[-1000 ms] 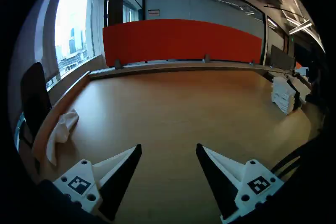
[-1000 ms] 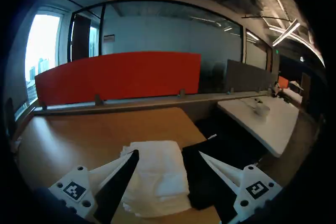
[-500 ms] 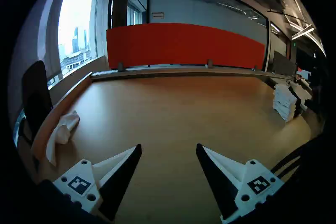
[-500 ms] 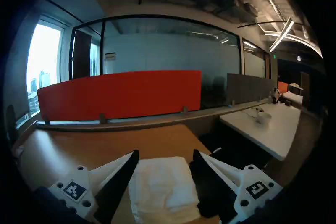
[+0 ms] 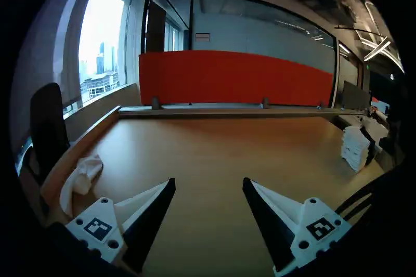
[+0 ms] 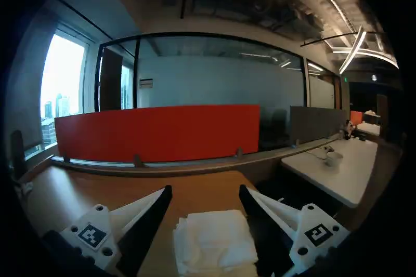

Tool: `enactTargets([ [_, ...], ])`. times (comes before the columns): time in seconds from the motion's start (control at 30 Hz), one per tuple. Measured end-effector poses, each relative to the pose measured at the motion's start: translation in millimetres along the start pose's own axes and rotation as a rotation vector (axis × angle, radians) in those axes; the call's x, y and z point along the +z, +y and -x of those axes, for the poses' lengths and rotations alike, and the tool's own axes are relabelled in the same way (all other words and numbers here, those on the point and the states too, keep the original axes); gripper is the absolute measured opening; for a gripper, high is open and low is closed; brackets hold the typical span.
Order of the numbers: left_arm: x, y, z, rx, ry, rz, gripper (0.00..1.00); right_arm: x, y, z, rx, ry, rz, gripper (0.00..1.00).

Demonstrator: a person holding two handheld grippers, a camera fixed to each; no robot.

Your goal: Fold towel

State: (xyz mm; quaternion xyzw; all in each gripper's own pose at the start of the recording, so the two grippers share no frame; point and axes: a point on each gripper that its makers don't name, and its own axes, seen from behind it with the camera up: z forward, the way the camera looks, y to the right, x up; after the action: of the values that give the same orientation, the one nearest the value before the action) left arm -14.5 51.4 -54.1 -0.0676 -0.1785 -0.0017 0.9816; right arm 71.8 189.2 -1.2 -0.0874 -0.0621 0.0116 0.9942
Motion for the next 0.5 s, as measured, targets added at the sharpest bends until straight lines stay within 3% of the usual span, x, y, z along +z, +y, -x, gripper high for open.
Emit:
enactTargets([
  [0.5, 13.0, -21.4, -79, -0.03, 0.167, -0.049, 0.97, -1.7, -53, -17, -0.031, 0.026, -0.087, 1.0],
])
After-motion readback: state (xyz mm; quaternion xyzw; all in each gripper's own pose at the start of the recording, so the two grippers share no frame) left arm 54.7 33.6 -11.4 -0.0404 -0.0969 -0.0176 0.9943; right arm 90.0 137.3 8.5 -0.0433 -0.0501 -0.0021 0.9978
